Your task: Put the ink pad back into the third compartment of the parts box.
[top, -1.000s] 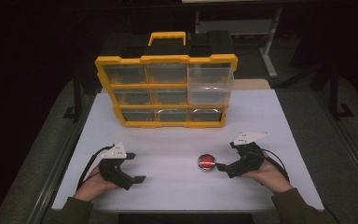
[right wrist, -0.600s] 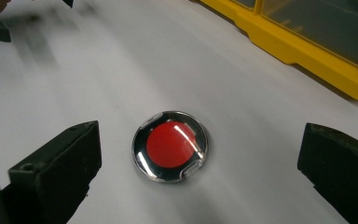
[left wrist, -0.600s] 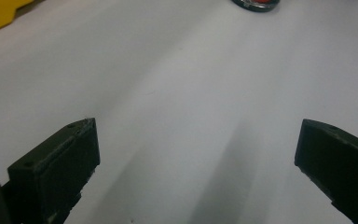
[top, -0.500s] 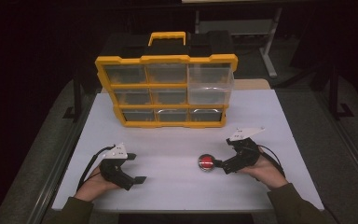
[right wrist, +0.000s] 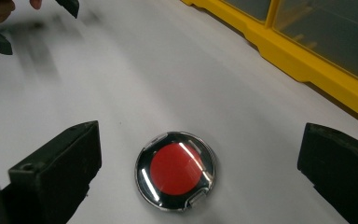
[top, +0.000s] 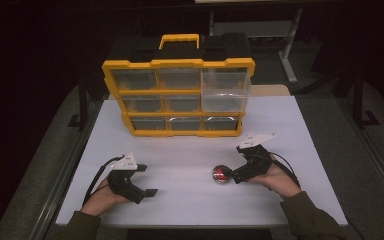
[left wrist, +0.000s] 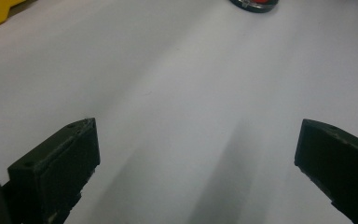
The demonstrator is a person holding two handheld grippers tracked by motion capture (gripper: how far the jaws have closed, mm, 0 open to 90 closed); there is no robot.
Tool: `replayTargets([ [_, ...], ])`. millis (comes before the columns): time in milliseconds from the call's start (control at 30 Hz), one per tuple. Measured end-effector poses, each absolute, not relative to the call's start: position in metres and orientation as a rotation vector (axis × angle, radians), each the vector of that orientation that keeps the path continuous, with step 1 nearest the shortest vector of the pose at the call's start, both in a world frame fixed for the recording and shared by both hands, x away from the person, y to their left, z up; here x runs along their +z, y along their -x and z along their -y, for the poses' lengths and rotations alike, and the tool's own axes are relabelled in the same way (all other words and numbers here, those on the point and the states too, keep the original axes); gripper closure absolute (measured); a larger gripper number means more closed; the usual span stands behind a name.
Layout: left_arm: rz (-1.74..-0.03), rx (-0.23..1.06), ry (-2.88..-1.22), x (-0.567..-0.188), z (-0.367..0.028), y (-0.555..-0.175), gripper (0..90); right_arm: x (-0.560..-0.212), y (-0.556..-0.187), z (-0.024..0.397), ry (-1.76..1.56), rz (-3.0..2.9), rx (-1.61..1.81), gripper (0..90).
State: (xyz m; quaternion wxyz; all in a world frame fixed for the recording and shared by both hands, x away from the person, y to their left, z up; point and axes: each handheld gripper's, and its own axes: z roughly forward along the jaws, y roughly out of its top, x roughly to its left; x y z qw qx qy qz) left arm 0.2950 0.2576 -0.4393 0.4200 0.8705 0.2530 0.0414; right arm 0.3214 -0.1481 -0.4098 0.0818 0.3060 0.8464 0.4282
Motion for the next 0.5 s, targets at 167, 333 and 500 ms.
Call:
replayTargets([
  [167,-0.629,0.101,-2.192,-0.44,-0.257,-0.295,0.0,-0.408,-0.324,0.142,-0.904,-2.533,1.285,0.0],
  [333,-0.631,0.101,-2.196,-0.44,-0.258,-0.296,0.0,-0.406,-0.328,0.137,-0.879,-2.531,1.29,0.0],
  [500,-0.625,0.1,-2.191,-0.44,-0.257,-0.295,0.0,-0.405,-0.33,0.133,-0.874,-2.531,1.285,0.0],
])
